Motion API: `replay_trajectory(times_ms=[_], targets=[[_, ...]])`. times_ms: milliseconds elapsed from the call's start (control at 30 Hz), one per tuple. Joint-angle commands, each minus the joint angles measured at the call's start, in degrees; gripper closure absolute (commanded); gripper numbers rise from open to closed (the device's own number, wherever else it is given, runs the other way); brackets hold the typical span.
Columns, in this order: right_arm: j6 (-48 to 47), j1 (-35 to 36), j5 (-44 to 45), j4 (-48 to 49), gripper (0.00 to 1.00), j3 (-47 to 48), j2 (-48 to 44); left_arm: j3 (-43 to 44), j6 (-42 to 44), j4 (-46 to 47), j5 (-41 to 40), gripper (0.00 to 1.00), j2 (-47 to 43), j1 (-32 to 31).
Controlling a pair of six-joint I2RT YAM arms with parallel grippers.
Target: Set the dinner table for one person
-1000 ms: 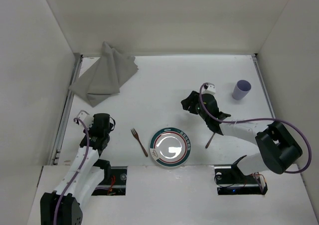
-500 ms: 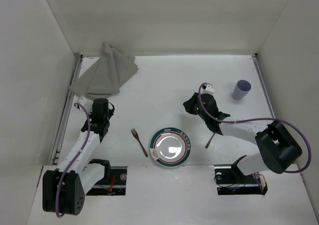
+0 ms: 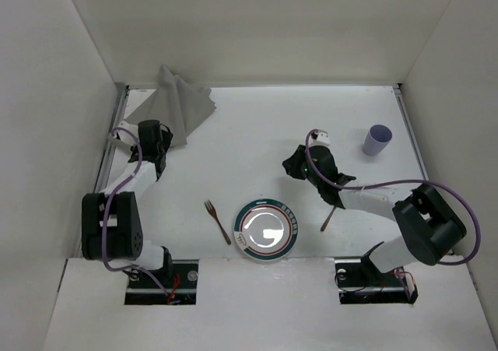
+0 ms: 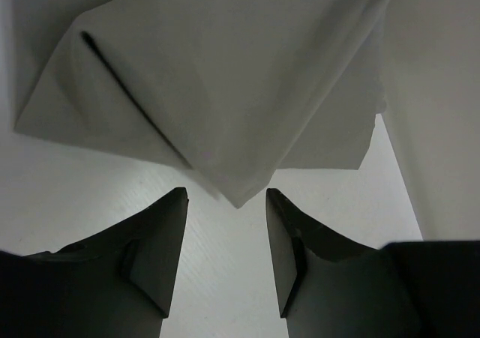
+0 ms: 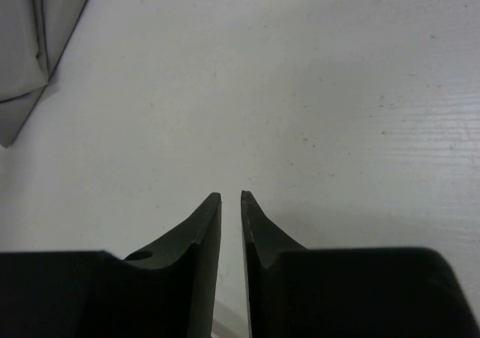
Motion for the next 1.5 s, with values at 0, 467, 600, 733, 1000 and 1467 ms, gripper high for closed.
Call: replay_trajectory(times_ms=[0, 467, 600, 733, 1000, 1467], targets=[[-0.5, 0.4, -1.4, 1.3, 0.75, 2.8, 1.2, 5.1, -0.8, 3.6, 2.1, 0.57, 4.3, 0.8], [-0.3, 0.4, -2.9, 2.2, 0.58, 2.6, 1.1, 7.8, -7.8, 3.7, 1.2, 0.68, 18.9, 0.5], [-0.5, 0.6, -2.9, 1.9, 0.58, 3.2, 2.1, 9.4, -8.2, 4.7, 1.9, 0.79, 21.0, -0.2], [-0.7, 0.6, -2.4, 1.9, 0.57, 2.9, 1.3, 8.7, -7.9, 7.5, 2.4, 0.88, 21.7, -2.6], [-0.9, 0.6, -2.2, 2.1, 0.57, 2.9, 1.8, 9.0, -7.1, 10.8, 6.4, 0.96, 26.1, -11.3], [0.3, -0.1, -4.4, 5.4, 0.44, 0.8, 0.2, 13.9, -3.7, 10.9, 6.7, 0.97, 28.3, -29.8]])
